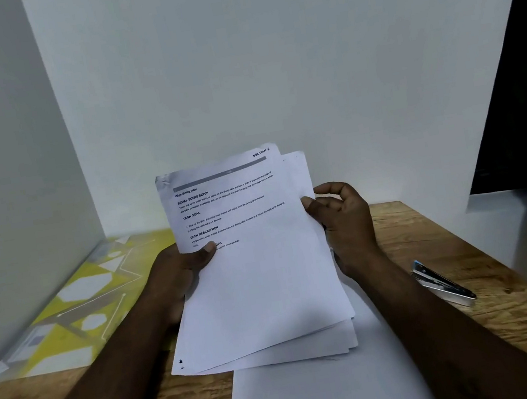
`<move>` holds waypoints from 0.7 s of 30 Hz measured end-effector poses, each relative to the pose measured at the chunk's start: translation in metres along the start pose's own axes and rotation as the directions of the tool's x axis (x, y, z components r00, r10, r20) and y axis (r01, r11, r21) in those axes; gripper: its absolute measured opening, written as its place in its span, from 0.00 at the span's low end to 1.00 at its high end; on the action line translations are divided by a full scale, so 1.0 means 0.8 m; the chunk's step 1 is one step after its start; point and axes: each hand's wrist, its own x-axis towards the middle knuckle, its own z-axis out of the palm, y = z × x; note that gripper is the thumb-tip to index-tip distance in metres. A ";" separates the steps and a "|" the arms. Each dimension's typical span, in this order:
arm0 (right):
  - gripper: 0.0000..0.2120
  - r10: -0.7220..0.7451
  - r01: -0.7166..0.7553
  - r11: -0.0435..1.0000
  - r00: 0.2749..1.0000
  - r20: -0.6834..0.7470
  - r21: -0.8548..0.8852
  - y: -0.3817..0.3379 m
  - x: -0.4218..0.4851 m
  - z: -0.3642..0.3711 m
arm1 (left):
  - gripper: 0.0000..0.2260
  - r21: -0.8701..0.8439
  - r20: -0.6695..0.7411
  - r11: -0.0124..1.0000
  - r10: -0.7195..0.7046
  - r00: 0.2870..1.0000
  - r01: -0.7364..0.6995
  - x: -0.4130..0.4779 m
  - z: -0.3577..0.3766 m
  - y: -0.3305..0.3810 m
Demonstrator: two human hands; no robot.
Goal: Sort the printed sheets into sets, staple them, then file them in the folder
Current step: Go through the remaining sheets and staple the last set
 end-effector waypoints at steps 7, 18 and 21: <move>0.10 -0.104 0.101 0.994 0.993 -0.065 -0.050 0.001 0.003 -0.002 | 0.15 0.002 -0.033 1.000 0.006 0.999 -0.006 0.000 0.000 -0.001; 0.09 -0.086 0.079 0.992 0.994 -0.060 -0.102 0.011 0.007 -0.005 | 0.16 -0.012 -0.018 1.000 0.027 0.999 -0.027 -0.002 0.001 0.002; 0.12 -0.072 0.067 0.994 0.996 -0.048 -0.089 0.007 0.005 -0.004 | 0.16 -0.014 0.008 1.000 0.019 1.000 -0.019 -0.005 0.003 0.004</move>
